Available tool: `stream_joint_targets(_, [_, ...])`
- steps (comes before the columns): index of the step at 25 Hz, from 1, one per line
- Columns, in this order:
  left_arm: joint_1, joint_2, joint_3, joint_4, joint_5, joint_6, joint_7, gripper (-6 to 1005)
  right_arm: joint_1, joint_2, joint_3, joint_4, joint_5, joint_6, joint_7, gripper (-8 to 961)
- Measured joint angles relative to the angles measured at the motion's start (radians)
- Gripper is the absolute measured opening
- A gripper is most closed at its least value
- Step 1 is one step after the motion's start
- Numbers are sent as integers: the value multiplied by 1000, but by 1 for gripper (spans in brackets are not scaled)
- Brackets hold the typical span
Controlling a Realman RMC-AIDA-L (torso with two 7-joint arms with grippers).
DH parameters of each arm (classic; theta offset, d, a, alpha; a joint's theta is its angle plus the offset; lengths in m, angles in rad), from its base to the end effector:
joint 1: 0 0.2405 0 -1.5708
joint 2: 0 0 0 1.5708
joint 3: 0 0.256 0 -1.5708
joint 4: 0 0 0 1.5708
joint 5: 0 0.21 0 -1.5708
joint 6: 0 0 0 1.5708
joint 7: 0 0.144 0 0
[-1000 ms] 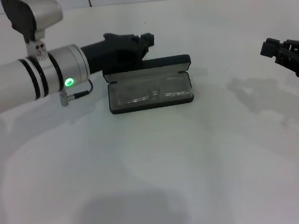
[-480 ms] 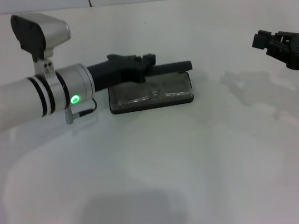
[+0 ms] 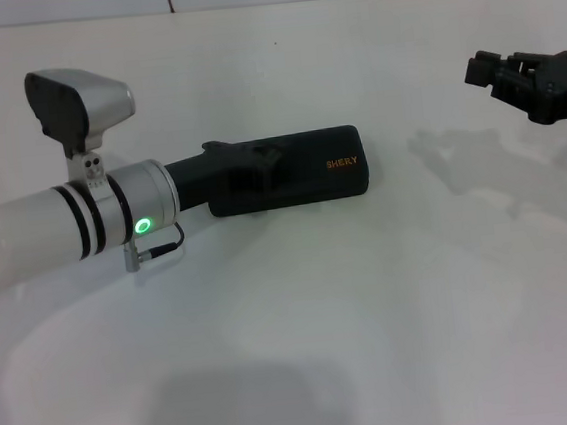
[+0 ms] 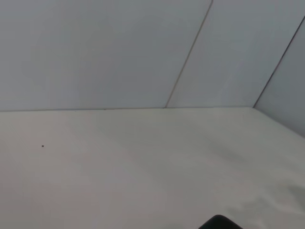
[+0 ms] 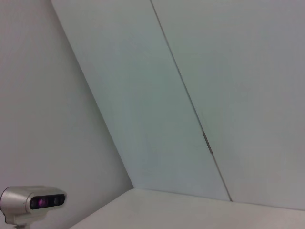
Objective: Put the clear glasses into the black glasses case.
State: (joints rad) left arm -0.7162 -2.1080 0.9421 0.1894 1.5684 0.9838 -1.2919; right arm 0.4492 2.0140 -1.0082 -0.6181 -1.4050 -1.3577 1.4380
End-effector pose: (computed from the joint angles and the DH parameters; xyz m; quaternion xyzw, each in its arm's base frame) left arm -0.2499 0.3698 -0.0917 -0.8813 -0.3533 -0.2327 0.2105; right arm 0.2538 0.3532 0.0226 -0.8665 0.2706 0.3629 0.2104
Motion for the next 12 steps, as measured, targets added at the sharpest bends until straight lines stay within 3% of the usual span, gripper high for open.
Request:
stream_joint_targets(2, [6,2,0,3,-4,31,-2,50,2,0,0,0,0,1,-3,148])
stream_joint_targets(5, [29,9,-1,56,-20,176,5,50,2,0,2,-2,0,0,-7,148])
stream_joint_targets(9, [121,11,0,219,-47,441,64,50,1,-1,1,-8,0,-5,-16,148])
stream_joint_targets(12, [177,13,0,265,-99,550,115,51,-3,-2,5,-11,0,-7,-19,149])
